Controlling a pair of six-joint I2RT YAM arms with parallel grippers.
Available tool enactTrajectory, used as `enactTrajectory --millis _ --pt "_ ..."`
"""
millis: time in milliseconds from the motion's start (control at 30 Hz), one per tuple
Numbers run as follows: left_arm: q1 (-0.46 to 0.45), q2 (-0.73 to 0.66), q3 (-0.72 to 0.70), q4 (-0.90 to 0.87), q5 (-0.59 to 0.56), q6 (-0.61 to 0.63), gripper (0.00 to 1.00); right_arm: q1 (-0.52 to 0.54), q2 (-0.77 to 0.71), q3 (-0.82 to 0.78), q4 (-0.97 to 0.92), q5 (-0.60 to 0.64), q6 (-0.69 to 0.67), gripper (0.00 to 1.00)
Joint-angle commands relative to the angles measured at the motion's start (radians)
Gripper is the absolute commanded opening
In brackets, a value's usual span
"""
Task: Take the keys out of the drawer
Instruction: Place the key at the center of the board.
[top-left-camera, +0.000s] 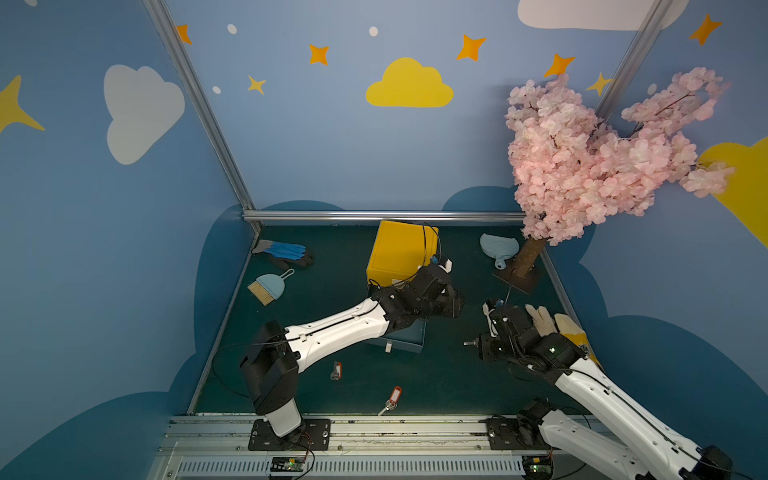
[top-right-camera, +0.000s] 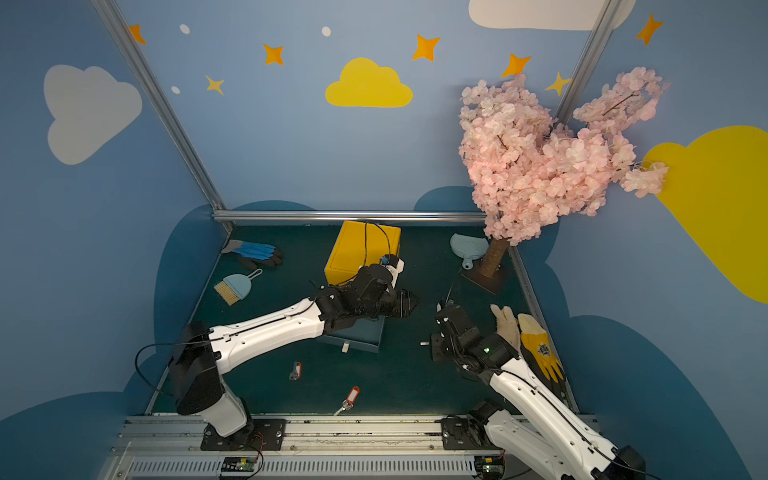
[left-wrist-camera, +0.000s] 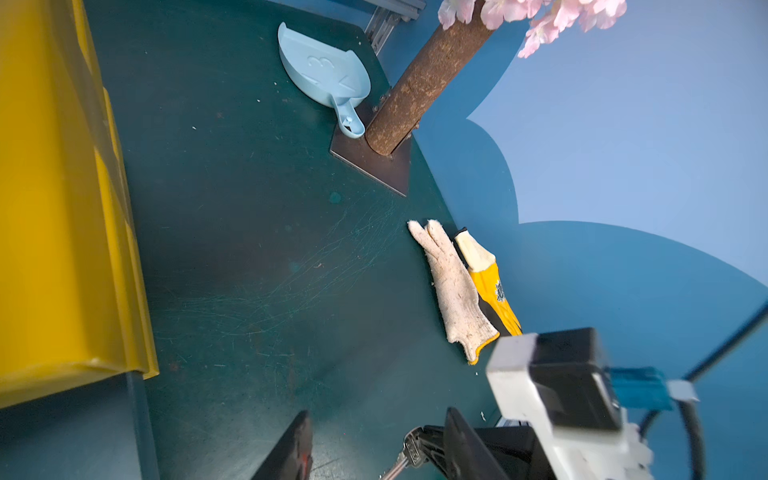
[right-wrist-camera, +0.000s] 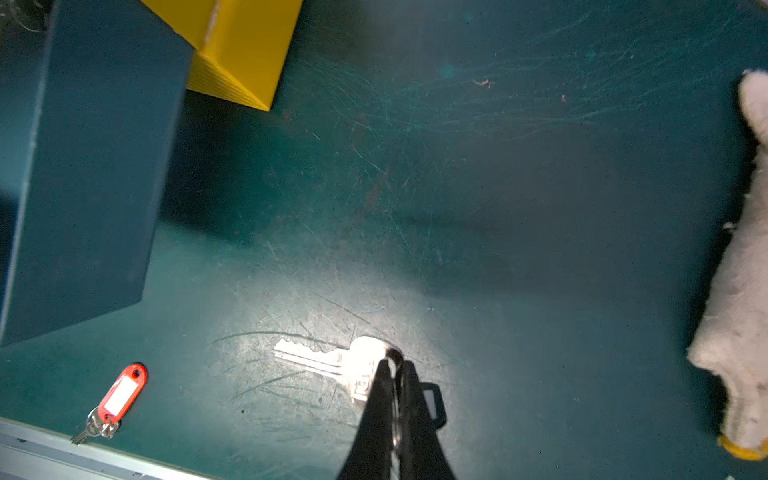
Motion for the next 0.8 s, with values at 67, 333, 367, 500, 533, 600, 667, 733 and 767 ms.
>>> enactTrajectory --millis 67,333,367,500,533,600,667,733,767 --pt "-0.010 -0.046 -0.055 0.013 -0.022 -0.027 0.52 -0.044 0.057 -0.026 0.082 -0.070 0.050 0.00" --pt "-0.012 -0.163 -0.181 0.048 -0.074 -0.048 0.52 -0.078 0.139 0.027 0.058 -0.120 0.042 0.20" --pt "-0.011 -0.175 -0.187 0.048 -0.080 -0.044 0.52 -0.079 0.138 0.051 0.043 -0.137 0.024 0.22" --pt "-0.012 -0.227 -0.213 0.042 -0.123 -0.024 0.52 -0.074 0.121 0.153 -0.027 -0.178 -0.008 0.24" --pt "-0.011 -0.241 -0.224 0.043 -0.136 -0.017 0.52 -0.069 0.117 0.181 -0.044 -0.182 -0.002 0.24" --pt "-0.007 -0.270 -0.240 0.038 -0.161 -0.001 0.52 -0.053 0.107 0.222 -0.058 -0.196 -0.001 0.23" --pt "-0.001 -0.299 -0.258 0.026 -0.182 0.011 0.52 -0.021 0.099 0.259 -0.050 -0.214 -0.014 0.22" --pt "0.009 -0.338 -0.285 0.015 -0.205 0.020 0.52 0.028 0.102 0.300 -0.033 -0.218 -0.050 0.22" --pt "0.012 -0.357 -0.298 0.012 -0.214 0.020 0.52 0.053 0.105 0.316 -0.026 -0.213 -0.066 0.22"
